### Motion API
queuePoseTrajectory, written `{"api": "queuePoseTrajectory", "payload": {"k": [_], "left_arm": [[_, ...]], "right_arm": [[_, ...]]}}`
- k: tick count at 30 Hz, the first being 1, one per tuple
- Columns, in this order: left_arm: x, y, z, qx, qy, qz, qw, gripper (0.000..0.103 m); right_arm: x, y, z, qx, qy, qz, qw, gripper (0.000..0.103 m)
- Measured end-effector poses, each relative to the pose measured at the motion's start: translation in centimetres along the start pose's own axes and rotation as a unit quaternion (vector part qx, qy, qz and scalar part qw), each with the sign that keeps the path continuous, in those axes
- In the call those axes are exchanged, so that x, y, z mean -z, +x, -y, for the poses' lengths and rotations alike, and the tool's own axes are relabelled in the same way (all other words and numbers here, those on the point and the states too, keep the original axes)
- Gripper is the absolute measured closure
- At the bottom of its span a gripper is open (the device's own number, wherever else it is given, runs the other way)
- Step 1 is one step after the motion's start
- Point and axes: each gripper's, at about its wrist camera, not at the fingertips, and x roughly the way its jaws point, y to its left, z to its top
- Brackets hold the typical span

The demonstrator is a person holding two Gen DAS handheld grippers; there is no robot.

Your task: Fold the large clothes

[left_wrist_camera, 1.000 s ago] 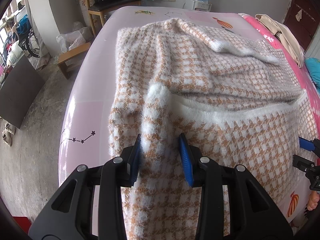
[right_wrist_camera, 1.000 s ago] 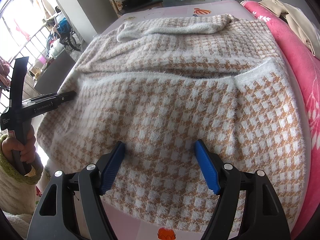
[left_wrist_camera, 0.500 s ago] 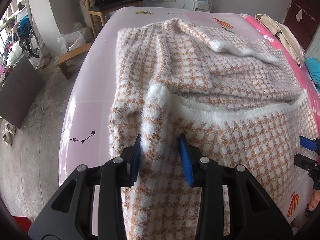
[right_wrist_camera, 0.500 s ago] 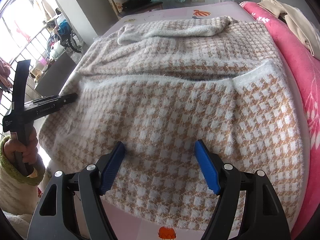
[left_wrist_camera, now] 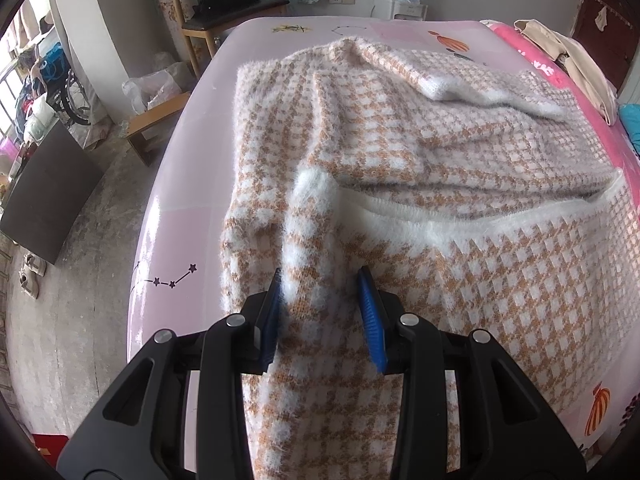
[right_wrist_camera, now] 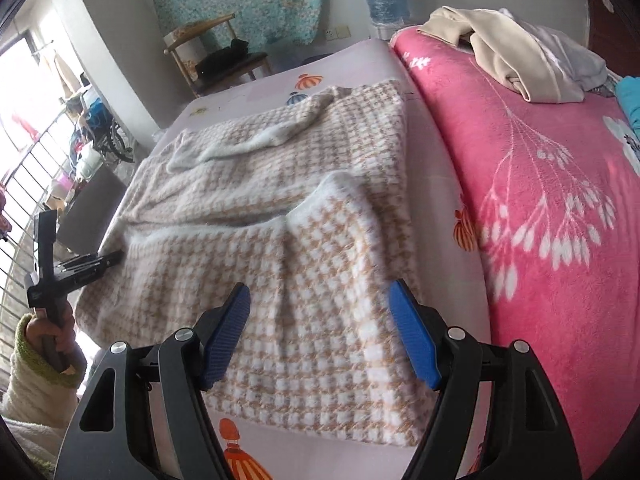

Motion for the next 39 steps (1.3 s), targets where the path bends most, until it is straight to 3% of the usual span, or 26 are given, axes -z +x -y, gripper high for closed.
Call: {"api": "queuePoseTrajectory", "payload": {"k": [7, 9, 18, 25, 32, 39], "left_arm": [[0.1, -0.1, -0.1, -0.002, 0.001, 0.0, 1.0, 0.068], [0.0, -0.1, -0.1, -0.003, 0.001, 0.001, 1.0, 0.068], [0.0, 0.0, 0.3, -0.015, 0.002, -0.003, 0.9999, 0.068], [-0.2, 0.0, 0.7, -0.027, 0.003, -0.007, 0.9996, 0.068], [-0.2, 0.0, 0.8, -0.032, 0.0, -0.01, 0.9994, 0.068], [-0.2, 0.0, 1.0, -0.038, 0.003, -0.01, 0.9992, 0.068]], "right_arm": [[-3.0, 3.6, 0.8, 0.012, -0.025, -0.016, 0.999, 0.041], [-3.5, 4.6, 1.1, 0.005, -0.021, -0.027, 0.999, 0.048], [-1.6, 4.4, 0.9, -0.011, -0.027, -0.068, 0.997, 0.059], [-3.8, 6.2, 1.2, -0.017, -0.023, -0.066, 0.997, 0.066], [-3.2, 6.0, 0.4, 0.0, -0.043, -0.08, 0.996, 0.079], [-3.1, 6.3, -0.4, 0.043, -0.067, -0.078, 0.994, 0.08]]}}
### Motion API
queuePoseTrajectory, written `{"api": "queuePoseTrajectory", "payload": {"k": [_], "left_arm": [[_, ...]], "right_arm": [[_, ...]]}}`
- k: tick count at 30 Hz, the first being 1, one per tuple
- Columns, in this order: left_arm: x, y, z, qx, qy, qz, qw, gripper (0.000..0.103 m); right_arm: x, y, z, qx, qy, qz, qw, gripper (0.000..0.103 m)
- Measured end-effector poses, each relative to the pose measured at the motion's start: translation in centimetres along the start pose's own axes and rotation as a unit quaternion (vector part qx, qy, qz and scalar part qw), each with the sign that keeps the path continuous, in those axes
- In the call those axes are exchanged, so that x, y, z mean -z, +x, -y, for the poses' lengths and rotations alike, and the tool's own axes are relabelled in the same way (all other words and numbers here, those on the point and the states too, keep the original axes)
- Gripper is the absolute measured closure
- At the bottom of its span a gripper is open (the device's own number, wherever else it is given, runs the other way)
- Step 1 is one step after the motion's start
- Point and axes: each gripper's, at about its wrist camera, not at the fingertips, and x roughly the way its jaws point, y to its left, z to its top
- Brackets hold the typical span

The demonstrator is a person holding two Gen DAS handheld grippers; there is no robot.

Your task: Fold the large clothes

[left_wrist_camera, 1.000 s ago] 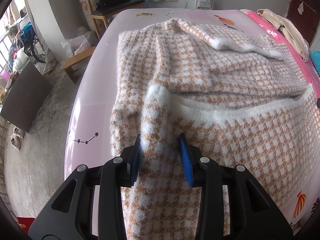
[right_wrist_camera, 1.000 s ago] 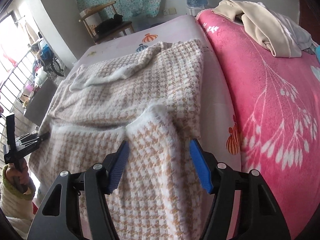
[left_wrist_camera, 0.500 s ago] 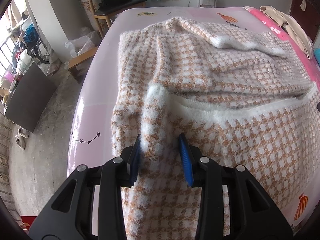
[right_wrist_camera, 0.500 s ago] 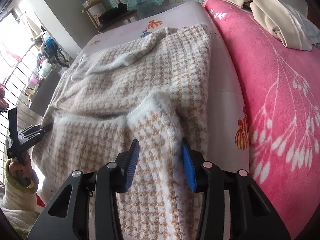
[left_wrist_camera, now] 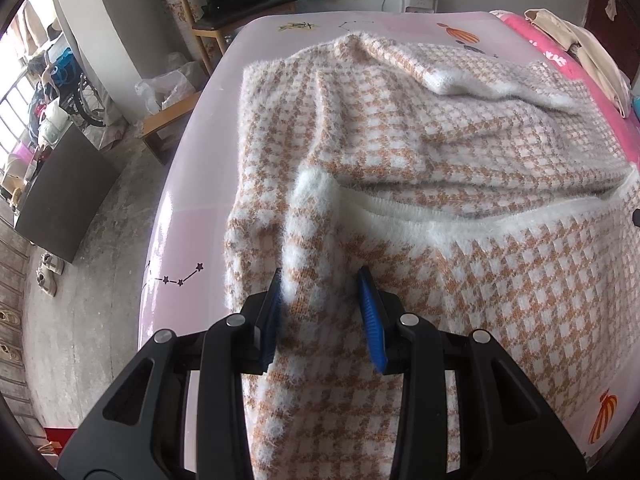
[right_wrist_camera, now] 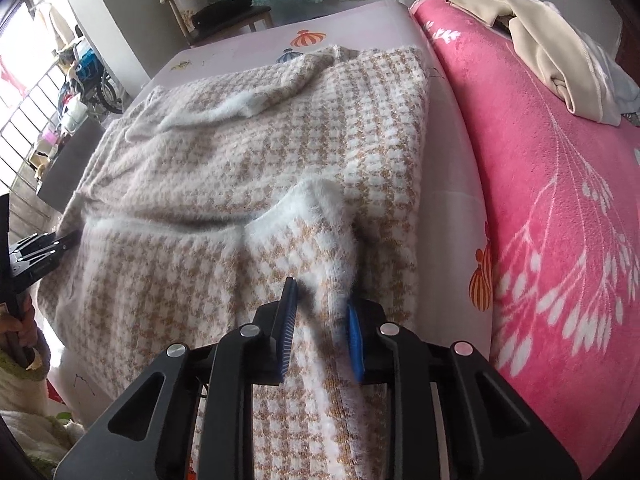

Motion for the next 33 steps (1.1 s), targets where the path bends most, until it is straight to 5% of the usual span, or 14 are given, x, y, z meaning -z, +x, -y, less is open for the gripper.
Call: {"api": "queuePoseTrajectory", "payload": {"k": [33], "left_arm": [[0.11, -0.01, 0.06, -0.002, 0.002, 0.001, 1.0, 0.068]], "right_arm": [[-0.08, 0.4, -1.04, 0.044, -0.015, -0.003, 0.999, 0.08]]}}
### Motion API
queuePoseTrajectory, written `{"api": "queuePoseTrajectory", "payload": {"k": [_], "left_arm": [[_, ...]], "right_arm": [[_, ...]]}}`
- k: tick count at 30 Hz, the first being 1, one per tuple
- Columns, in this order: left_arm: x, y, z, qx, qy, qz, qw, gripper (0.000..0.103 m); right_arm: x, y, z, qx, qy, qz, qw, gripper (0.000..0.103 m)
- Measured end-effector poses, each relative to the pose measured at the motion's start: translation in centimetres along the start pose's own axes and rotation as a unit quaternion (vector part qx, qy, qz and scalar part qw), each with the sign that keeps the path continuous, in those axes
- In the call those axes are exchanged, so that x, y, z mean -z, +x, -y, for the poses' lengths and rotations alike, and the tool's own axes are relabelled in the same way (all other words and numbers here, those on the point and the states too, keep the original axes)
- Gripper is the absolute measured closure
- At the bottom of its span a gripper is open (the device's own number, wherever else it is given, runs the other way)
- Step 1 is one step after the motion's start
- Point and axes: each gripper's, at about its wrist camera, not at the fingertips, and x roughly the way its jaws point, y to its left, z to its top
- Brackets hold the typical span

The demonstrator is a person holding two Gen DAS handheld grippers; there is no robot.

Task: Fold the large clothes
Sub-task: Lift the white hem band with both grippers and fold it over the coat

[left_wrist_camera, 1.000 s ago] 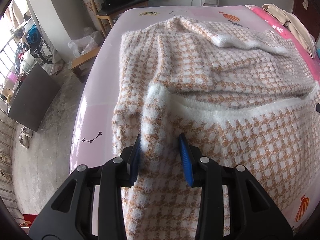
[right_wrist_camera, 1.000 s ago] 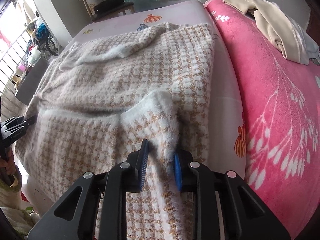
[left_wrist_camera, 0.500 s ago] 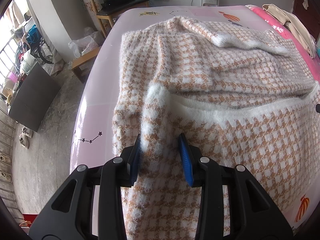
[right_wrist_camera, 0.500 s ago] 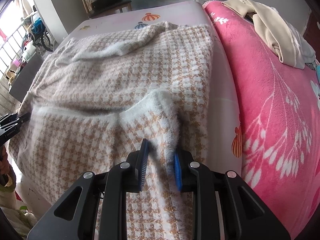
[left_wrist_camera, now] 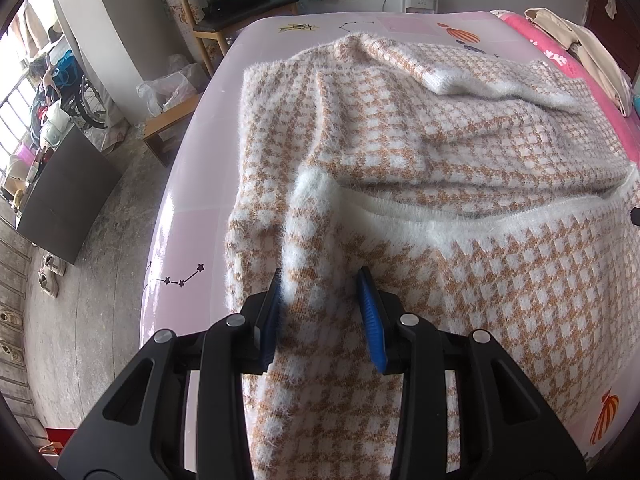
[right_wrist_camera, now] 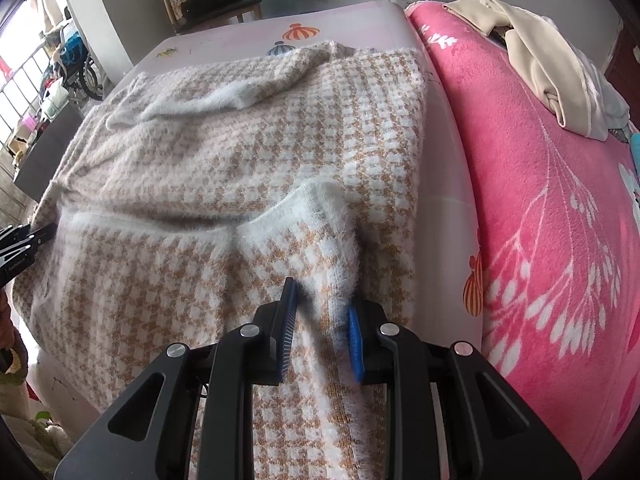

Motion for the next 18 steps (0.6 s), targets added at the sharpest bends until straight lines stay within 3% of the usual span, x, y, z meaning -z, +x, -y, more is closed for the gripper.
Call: {"api": "queuePoseTrajectory", "payload": {"k": [2, 3, 7, 18], "left_arm": [[0.0, 0.0, 0.0, 0.002, 0.001, 0.002, 1.0, 0.07], [0.0, -0.1, 0.1, 0.002, 0.001, 0.004, 1.0, 0.072], [0.1, -1.1, -0.1, 0.006, 0.001, 0.022, 0.9997, 0.091], [1.4, -10.8, -2.0, 0.031, -0.008, 0.147, 0.9887, 0.094]], "right_arm": [[0.1, -0.3, -0.1, 0.004, -0.002, 0.006, 1.0, 0.083], [0.2, -0.5, -0.3, 0.006, -0.004, 0.009, 1.0, 0.091], [0.7, -2.1, -0.8, 0.016, -0.011, 0.033, 0.999, 0.095], [2.3, -11.2, -1.8, 0.022, 0.009, 0.137, 0.99, 0.096]]}}
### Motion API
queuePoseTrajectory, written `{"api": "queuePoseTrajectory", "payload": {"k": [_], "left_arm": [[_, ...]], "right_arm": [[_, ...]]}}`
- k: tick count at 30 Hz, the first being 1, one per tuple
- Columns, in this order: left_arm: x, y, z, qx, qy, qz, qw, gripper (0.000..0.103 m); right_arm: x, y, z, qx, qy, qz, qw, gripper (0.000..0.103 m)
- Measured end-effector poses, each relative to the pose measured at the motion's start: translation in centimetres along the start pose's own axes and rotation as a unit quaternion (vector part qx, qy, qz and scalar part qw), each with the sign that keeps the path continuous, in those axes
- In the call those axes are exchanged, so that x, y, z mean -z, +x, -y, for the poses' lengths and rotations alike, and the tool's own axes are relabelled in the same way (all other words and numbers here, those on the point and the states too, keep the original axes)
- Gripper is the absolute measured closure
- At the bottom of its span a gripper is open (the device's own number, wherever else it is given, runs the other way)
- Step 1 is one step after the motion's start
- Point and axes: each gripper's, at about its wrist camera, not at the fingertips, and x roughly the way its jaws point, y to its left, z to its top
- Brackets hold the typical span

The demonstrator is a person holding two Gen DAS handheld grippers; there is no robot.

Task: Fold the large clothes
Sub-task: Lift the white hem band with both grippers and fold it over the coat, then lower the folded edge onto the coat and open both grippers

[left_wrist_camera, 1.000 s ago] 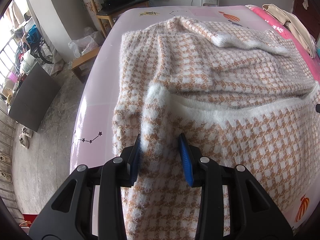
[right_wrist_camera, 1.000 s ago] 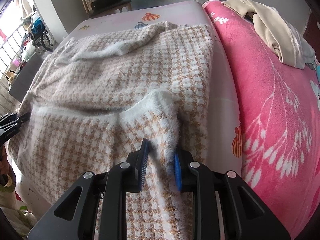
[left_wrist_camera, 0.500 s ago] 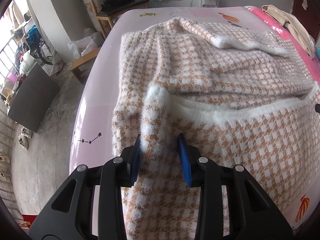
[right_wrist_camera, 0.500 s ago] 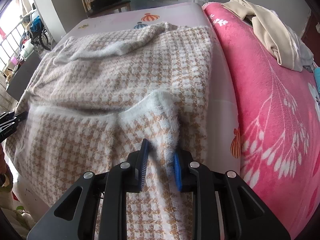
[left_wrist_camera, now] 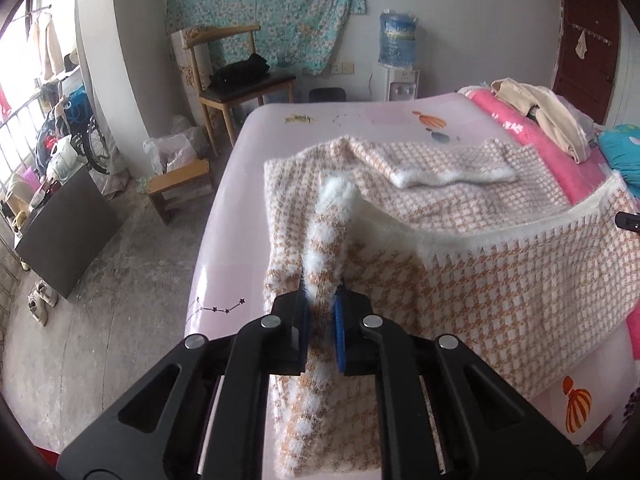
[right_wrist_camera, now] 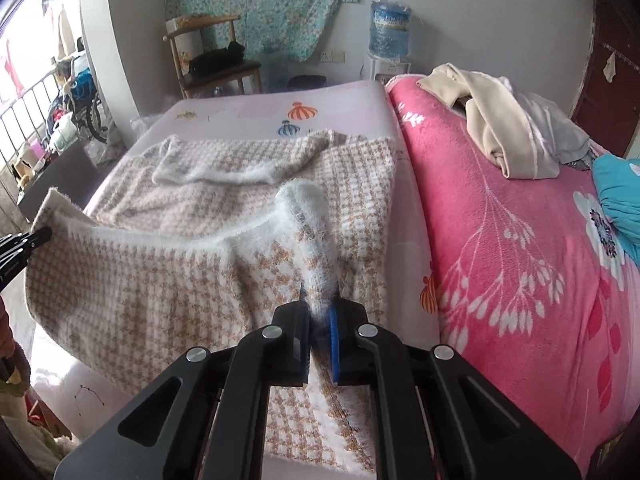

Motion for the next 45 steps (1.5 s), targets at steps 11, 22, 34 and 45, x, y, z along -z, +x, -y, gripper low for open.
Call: {"api": "queuePoseTrajectory", "payload": {"k": [11, 22, 34, 45], "left_arm": [[-11.8, -0.9, -1.9, 0.016, 0.008, 0.085, 0.9962, 0.094], [-18.5, 22.4, -3.4, 0.033, -0.03, -0.105, 0.9934, 0.087], [-18.8, 22.0, -4.3, 0.117, -0.076, -0.083, 0.9866, 0.077], [-17.3, 26.6, -5.0, 0.067, -0.136, -0.136, 0.979, 0.066]], "right_arm": [[-12.3, 0.0, 1.5, -0.023, -0.011, 0.101, 0.995, 0.096], [-18.8, 21.8, 4.0, -0.044, 0.028, -0.063, 0.997, 0.095], [-20.0, 20.6, 4.3, -0.093, 0.054, -0.018, 0.994, 0.056], [-19.0, 26.3, 7.1, -0.009, 0.134, -0.089, 0.987, 0.063]]}}
